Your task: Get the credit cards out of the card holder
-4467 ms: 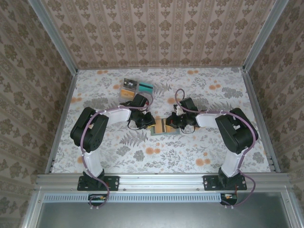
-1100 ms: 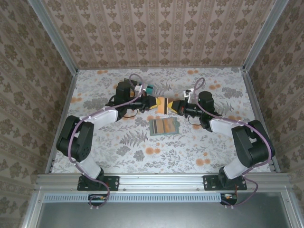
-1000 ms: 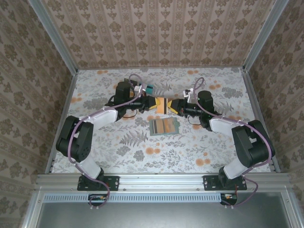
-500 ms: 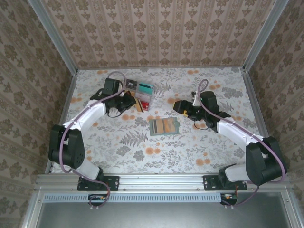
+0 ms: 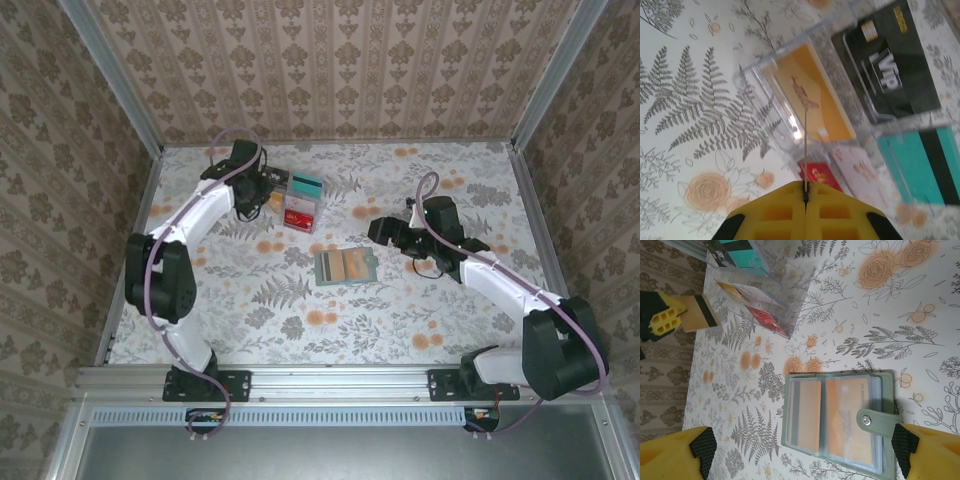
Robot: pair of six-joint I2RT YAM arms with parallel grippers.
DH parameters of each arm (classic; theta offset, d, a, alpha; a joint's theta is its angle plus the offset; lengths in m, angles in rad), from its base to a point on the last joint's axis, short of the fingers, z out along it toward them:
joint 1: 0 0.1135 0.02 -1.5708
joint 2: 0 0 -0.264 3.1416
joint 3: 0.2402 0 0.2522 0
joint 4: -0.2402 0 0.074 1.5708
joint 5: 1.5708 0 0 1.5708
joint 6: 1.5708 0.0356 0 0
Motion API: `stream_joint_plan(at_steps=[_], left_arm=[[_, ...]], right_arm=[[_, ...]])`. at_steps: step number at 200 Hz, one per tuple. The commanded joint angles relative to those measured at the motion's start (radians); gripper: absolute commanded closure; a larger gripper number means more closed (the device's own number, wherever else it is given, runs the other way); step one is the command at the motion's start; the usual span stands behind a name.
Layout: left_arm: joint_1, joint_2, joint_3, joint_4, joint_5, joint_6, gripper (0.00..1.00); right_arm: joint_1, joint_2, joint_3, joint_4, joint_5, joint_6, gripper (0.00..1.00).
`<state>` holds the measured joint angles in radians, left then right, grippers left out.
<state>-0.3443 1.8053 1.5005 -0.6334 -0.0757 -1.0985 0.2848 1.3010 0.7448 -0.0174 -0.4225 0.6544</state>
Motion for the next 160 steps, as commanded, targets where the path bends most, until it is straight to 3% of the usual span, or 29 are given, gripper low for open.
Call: stream_joint_plan(at_steps=[1, 74, 160], left_arm=[[0.008, 0.054, 0.093, -0.065, -0.098, -0.111, 1.00], [0.001, 0.147, 0.173, -0.118, -0.109, -0.376, 1.00], [-0.010, 0.202, 0.231, -0.127, -0.176, -0.445, 1.00]], right_arm=[[0.000, -0.038, -0.018, -0.046, 0.032, -0.028, 0.06], [-0.001, -0.078, -0.064, -0.022, 0.043, -0.019, 0.06], [0.000, -0.093, -0.065, -0.036, 0.040, -0.021, 0.06]])
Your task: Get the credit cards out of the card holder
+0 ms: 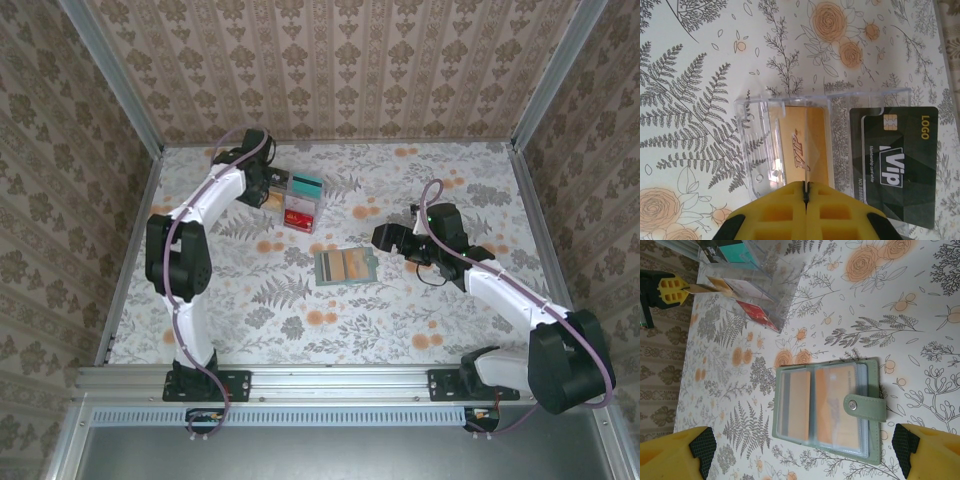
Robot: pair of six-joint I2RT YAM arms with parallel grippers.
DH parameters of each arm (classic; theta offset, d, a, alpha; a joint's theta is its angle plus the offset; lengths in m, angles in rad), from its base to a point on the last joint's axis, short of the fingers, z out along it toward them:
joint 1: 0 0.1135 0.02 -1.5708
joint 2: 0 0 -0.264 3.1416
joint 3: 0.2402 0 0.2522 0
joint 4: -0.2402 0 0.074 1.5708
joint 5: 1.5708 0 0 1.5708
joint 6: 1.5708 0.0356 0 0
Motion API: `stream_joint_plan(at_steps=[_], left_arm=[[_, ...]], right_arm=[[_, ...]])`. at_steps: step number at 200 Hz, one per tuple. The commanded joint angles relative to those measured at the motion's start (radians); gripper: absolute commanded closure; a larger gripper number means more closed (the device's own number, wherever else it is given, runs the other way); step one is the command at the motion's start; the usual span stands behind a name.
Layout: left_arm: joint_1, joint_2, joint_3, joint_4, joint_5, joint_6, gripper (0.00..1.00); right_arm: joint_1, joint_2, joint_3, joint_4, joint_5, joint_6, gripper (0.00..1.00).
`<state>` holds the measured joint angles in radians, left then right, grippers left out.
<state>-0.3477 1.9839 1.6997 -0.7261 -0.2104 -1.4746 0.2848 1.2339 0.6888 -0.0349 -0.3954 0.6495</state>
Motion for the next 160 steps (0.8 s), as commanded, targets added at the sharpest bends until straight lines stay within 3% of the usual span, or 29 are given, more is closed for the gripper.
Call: stream_joint_plan(at_steps=[1, 78, 160], left_arm=[[-0.007, 0.024, 0.034, -0.035, -0.042, -0.070, 1.00], [-0.007, 0.095, 0.093, -0.020, -0.013, -0.092, 1.00], [-0.005, 0.124, 0.106, 0.022, 0.039, -0.062, 0.83]], right_arm=[[-0.001, -0.026, -0.009, -0.019, 0.012, -0.016, 0.06], [-0.001, -0.033, -0.006, -0.033, 0.021, -0.013, 0.06], [-0.001, -0.024, 0.000, -0.039, 0.021, -0.010, 0.06]])
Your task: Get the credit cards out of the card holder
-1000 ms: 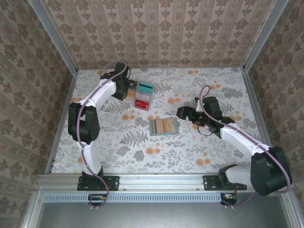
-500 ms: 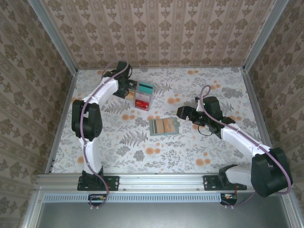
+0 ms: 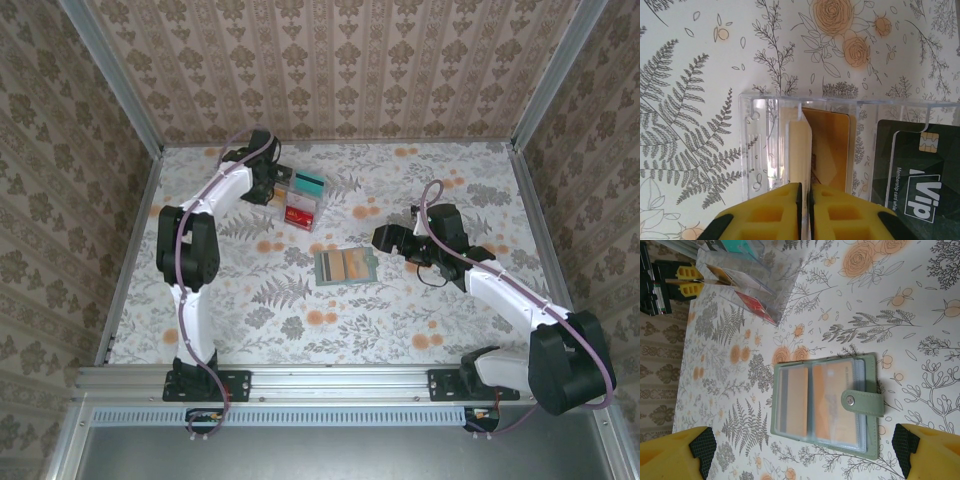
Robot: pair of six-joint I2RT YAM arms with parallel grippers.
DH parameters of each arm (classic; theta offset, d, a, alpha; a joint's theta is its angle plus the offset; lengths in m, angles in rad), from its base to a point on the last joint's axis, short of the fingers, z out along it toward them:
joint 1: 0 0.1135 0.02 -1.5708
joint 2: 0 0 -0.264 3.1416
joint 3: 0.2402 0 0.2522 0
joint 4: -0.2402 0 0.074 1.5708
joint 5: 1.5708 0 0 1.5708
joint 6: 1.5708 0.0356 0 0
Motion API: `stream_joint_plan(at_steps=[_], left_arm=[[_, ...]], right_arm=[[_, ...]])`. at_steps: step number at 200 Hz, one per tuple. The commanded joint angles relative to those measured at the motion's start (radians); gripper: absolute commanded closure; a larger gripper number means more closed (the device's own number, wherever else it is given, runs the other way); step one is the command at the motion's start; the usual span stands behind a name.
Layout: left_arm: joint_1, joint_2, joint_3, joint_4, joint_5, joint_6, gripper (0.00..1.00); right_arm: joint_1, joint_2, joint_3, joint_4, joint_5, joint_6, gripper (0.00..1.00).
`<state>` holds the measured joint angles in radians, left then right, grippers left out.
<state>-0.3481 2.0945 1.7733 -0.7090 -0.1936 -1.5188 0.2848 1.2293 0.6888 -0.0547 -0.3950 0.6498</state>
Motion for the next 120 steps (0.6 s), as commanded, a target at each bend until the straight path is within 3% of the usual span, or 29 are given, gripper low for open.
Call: stream_joint_plan(at_steps=[1, 36, 82, 120], left_arm=[[-0.005, 0.013, 0.032, 0.005, 0.024, -0.017, 0.83], [-0.001, 0.015, 0.043, 0.022, 0.033, 0.014, 0.74], [0.001, 0.000, 0.046, 0.091, 0.076, 0.113, 0.69], [0.000, -0.081, -0.012, 0.107, 0.102, 0.208, 0.62]], right_arm=[[-0.001, -0.019, 0.000, -0.019, 0.020, -0.010, 0.06], [-0.001, -0.019, -0.001, -0.017, 0.021, -0.008, 0.06], [-0.001, -0.015, -0.003, -0.018, 0.019, -0.007, 0.06], [0.002, -0.009, 0.005, -0.032, 0.025, -0.014, 0.06]])
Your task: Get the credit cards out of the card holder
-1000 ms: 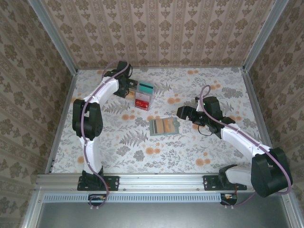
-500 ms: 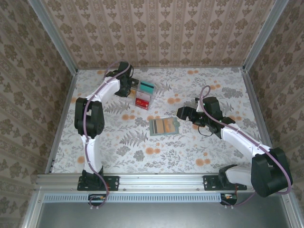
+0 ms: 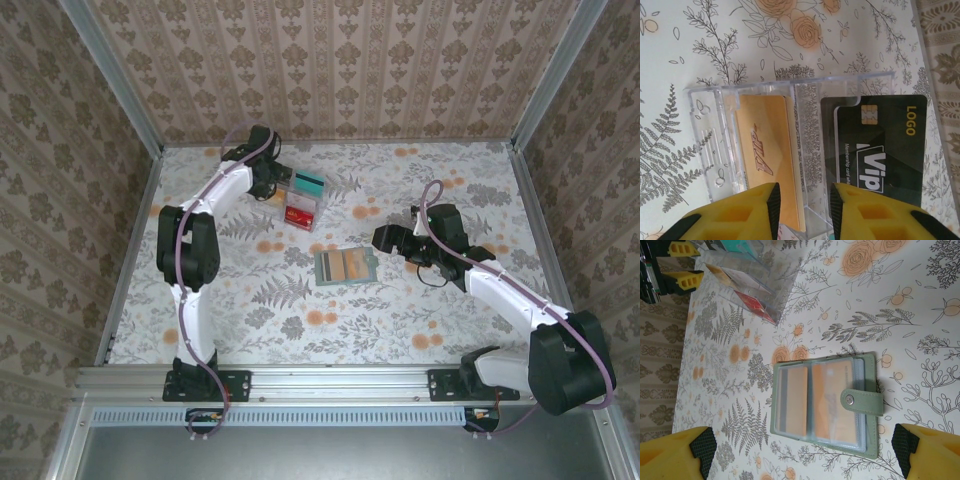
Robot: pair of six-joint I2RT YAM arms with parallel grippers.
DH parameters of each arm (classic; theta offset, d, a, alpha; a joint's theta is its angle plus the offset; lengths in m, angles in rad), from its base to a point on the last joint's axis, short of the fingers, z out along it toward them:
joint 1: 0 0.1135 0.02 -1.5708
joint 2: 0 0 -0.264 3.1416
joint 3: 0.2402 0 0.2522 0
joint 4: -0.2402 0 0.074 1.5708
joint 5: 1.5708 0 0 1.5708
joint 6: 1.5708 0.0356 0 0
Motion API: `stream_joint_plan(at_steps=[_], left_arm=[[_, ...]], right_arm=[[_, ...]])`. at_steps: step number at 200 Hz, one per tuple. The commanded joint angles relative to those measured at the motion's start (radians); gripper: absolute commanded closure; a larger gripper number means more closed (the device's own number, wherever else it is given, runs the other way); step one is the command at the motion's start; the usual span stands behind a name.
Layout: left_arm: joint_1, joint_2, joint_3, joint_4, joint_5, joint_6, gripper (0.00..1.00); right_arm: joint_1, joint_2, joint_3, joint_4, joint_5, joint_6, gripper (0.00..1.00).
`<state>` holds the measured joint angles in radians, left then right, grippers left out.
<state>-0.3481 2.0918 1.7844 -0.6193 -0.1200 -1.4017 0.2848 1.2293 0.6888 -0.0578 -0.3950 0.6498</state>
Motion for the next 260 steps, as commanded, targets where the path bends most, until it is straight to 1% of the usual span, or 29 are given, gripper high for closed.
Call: stream_joint_plan(at_steps=[1, 27, 40, 60, 91, 100, 117, 131, 160, 198, 222, 260], left_arm=[[0.000, -0.081, -0.025, 0.017, 0.029, 0.094, 0.61], [0.009, -0.162, -0.088, 0.017, 0.087, 0.251, 0.53], [0.014, -0.206, -0.137, 0.009, 0.108, 0.329, 0.44], [0.030, -0.285, -0.238, 0.017, 0.134, 0.428, 0.33], [0.055, -0.402, -0.414, 0.039, 0.177, 0.571, 0.19], [0.058, -0.433, -0.460, 0.049, 0.186, 0.609, 0.14], [0.061, -0.484, -0.534, 0.071, 0.207, 0.672, 0.06], [0.060, -0.514, -0.580, 0.082, 0.224, 0.707, 0.00], [0.060, -0.552, -0.641, 0.109, 0.283, 0.758, 0.00], [0.060, -0.562, -0.691, 0.154, 0.359, 0.779, 0.00], [0.055, -0.567, -0.718, 0.196, 0.413, 0.783, 0.00], [0.037, -0.563, -0.724, 0.202, 0.435, 0.787, 0.00]], right_arm=[[0.002, -0.009, 0.006, -0.030, 0.027, -0.015, 0.06], [0.023, 0.015, 0.038, -0.083, 0.069, -0.037, 0.07], [0.043, 0.035, 0.059, -0.105, 0.097, -0.046, 0.07], [0.086, 0.080, 0.105, -0.133, 0.145, -0.056, 0.08], [0.170, 0.154, 0.194, -0.173, 0.241, -0.055, 0.10], [0.194, 0.205, 0.224, -0.192, 0.272, -0.052, 0.11], [0.233, 0.266, 0.273, -0.224, 0.329, -0.034, 0.14], [0.247, 0.317, 0.301, -0.229, 0.317, -0.016, 0.20], [0.264, 0.413, 0.363, -0.261, 0.282, -0.002, 0.36], [0.286, 0.495, 0.415, -0.289, 0.236, 0.002, 0.46], [0.286, 0.526, 0.432, -0.335, 0.266, 0.012, 0.49], [0.287, 0.542, 0.430, -0.413, 0.321, 0.012, 0.48]])
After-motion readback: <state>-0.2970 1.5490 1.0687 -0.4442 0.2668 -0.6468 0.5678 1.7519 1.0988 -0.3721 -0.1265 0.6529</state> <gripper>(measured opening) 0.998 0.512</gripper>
